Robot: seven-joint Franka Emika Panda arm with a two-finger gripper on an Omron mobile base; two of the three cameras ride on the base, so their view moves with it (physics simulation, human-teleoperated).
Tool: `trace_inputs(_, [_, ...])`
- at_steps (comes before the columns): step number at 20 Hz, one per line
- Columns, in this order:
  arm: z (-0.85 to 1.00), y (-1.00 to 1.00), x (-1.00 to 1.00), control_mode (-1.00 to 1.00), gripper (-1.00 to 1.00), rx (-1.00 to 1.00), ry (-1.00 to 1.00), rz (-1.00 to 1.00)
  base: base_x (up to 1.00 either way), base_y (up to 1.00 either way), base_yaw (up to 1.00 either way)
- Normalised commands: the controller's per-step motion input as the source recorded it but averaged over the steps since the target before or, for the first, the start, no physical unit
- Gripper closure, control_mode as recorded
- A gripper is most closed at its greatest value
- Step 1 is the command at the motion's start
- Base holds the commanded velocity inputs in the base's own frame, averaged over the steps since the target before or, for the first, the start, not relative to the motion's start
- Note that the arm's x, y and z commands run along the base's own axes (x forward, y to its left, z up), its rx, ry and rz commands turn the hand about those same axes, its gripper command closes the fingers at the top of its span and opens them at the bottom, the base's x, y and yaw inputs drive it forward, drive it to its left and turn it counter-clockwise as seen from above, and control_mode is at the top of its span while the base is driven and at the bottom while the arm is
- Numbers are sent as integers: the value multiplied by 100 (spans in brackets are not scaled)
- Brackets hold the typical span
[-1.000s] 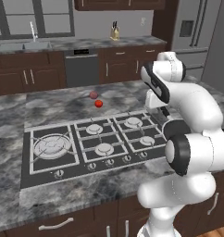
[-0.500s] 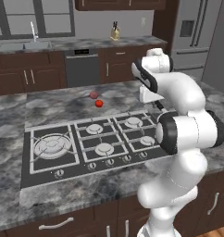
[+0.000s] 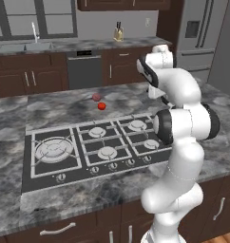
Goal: Place the pan on the rear right burner on the stove. Then place the tomato and the onion in the pan and turn on the rear right burner.
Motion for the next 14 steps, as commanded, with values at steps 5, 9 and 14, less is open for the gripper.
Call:
trace_inputs(5, [0,-41,-5,-100,100,34,-18,41,0,0,0])
trace_inputs(9, [0,-7,-10,-100,100,2,-14,56,0,0,0])
trace_inputs(14, [0,0,-5,-100,100,-3,-15,59,0,0,0])
